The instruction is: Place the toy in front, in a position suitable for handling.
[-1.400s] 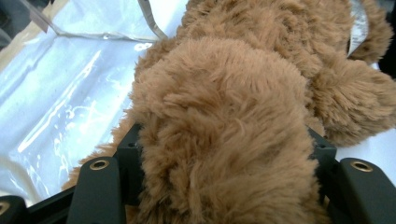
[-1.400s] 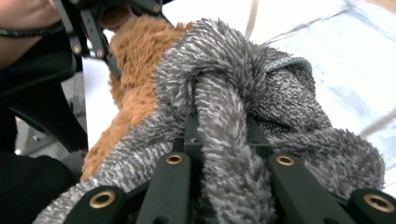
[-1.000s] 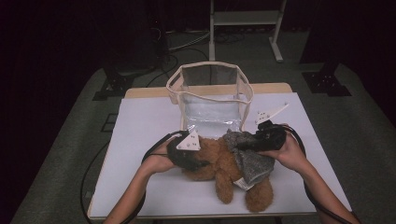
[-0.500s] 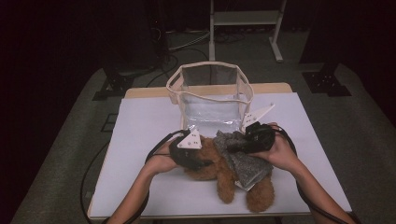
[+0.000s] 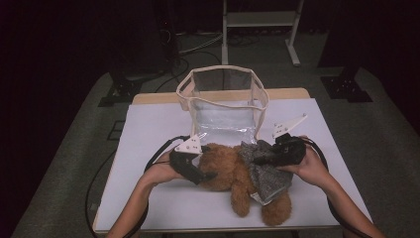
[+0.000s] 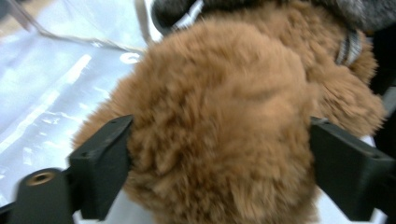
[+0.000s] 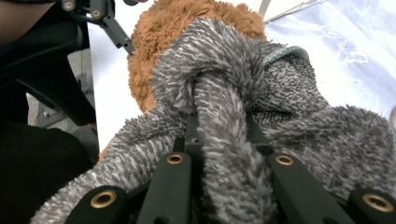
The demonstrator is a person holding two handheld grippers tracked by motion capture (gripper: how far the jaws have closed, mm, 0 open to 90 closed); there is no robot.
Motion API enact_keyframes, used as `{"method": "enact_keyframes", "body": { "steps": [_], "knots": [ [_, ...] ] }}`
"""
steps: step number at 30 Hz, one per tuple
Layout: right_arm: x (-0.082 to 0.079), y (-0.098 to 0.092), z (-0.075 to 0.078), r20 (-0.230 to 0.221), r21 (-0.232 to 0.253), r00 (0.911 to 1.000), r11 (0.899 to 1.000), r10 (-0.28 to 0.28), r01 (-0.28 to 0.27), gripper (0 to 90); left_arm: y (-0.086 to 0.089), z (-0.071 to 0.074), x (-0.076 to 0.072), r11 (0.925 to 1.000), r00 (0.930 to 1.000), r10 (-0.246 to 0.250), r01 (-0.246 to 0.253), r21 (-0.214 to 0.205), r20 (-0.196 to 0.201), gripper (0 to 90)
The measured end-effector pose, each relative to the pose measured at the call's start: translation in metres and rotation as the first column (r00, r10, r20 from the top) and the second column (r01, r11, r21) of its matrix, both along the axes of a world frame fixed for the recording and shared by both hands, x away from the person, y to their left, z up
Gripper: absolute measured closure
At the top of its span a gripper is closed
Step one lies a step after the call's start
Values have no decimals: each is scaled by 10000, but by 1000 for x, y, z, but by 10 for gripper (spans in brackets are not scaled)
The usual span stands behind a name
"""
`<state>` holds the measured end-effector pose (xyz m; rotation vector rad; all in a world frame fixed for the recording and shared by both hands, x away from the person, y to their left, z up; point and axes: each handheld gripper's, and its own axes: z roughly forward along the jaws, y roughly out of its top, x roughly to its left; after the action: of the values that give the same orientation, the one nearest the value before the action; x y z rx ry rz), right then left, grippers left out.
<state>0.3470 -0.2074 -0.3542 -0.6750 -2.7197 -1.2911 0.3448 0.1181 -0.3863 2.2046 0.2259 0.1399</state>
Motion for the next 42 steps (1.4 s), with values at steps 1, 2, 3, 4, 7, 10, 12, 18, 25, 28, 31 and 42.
{"method": "enact_keyframes", "body": {
  "steps": [1, 2, 3, 4, 7, 10, 12, 18, 25, 28, 31, 42],
  "knots": [
    [2, 3, 5, 83, -176, 9999, 9998, 61, -60, 768, 0, -2, 0, 10000, 10000, -55, 55, 1, 49, 234],
    [2, 3, 5, 83, -176, 9999, 9998, 61, -60, 768, 0, -4, -1, 10000, 9999, -71, 71, -39, 107, 234],
    [3, 5, 9, 175, -240, 9998, 9997, 78, -74, 769, 0, -4, -2, 9999, 9999, -54, 55, -106, 149, 269],
    [5, 7, 13, 274, -336, 9996, 9994, 54, -45, 768, -1, -4, -2, 9999, 9999, -30, 33, -162, 153, 297],
    [12, 19, 19, 360, -456, 9993, 9989, 136, -119, 768, -9, -3, -3, 9999, 9995, -93, 97, -139, 316, 314],
    [19, 30, 18, 259, -511, 9995, 9985, 191, -177, 768, -19, -3, -4, 9997, 9985, -250, 252, -33, 490, 314],
    [22, 37, 14, 144, -583, 9995, 9979, 286, -277, 768, -23, -3, -6, 9994, 9976, -346, 345, 32, 593, 315],
    [18, 28, 6, -70, -828, 9997, 9963, 234, -239, 769, -13, -2, -5, 9999, 9986, -166, 166, 15, 505, 253],
    [11, 19, 17, 48, -779, 9999, 9969, 103, -99, 769, -5, -8, -8, 10000, 9990, 13, -12, -28, 441, 291],
    [11, 29, 22, 121, -902, 9997, 9957, 230, -218, 769, -7, -7, -11, 9999, 9979, -99, 95, 68, 648, 322],
    [17, 47, 22, 175, -1035, 9988, 9937, 461, -441, 768, -10, -6, -13, 9999, 9970, -132, 124, 114, 767, 336],
    [54, 90, 14, -307, -1278, 9983, 9904, 489, -525, 765, -12, -6, -21, 9990, 9930, -355, 323, 300, 1122, 349]
  ]
}}
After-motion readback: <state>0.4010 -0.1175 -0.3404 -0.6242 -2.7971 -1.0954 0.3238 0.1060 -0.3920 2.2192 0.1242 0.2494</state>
